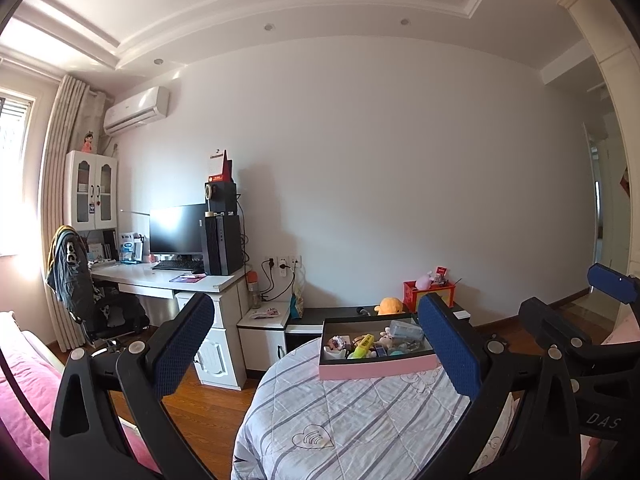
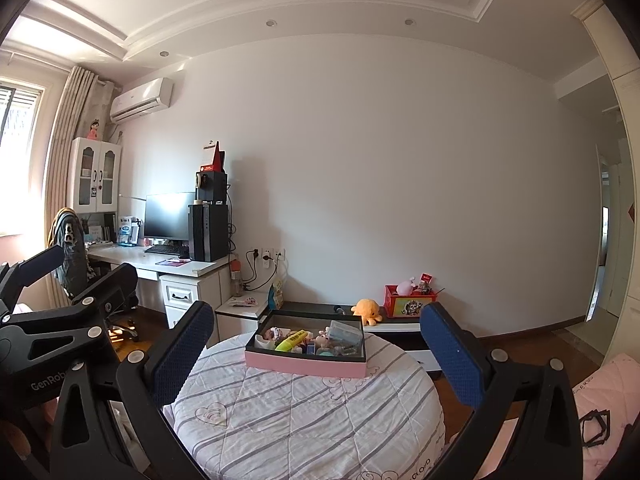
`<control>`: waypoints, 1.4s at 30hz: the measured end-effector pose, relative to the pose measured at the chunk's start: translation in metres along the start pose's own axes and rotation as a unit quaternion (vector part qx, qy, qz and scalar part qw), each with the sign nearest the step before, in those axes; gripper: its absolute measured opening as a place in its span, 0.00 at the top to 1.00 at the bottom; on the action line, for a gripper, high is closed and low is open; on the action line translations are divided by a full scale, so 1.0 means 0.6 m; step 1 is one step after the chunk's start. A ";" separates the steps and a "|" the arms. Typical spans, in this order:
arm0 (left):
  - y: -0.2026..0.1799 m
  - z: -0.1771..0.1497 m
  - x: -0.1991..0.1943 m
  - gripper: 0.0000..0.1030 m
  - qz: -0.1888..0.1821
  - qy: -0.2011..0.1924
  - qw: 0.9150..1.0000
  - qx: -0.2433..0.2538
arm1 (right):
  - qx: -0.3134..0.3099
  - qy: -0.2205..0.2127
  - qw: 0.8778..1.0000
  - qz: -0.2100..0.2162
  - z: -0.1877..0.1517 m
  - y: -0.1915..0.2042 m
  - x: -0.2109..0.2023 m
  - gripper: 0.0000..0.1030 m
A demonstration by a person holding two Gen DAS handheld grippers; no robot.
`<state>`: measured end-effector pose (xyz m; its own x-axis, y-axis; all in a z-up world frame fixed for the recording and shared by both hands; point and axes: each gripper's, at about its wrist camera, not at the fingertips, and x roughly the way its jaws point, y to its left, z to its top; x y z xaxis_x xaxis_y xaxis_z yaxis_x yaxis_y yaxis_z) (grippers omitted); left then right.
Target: Organize rigid objects
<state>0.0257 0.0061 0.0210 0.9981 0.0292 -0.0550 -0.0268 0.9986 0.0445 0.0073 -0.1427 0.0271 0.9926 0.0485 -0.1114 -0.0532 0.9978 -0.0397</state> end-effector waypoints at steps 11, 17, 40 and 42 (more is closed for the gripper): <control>0.001 -0.002 0.000 0.00 0.001 0.002 1.000 0.001 | 0.001 0.002 1.000 0.000 0.002 0.000 0.003 0.00; 0.000 -0.005 0.002 0.00 0.001 0.004 1.000 0.000 | 0.000 0.005 1.000 -0.001 0.003 0.002 0.007 0.00; 0.002 -0.007 0.002 0.00 0.001 0.005 1.000 -0.001 | 0.001 0.006 1.000 -0.001 0.004 0.003 0.009 0.00; 0.002 -0.006 0.002 0.00 0.001 0.005 1.000 0.000 | 0.001 0.005 1.000 -0.001 0.004 0.003 0.008 0.00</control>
<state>0.0267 0.0073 0.0171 0.9974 0.0315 -0.0656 -0.0286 0.9986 0.0438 0.0122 -0.1406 0.0288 0.9915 0.0463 -0.1213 -0.0513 0.9979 -0.0389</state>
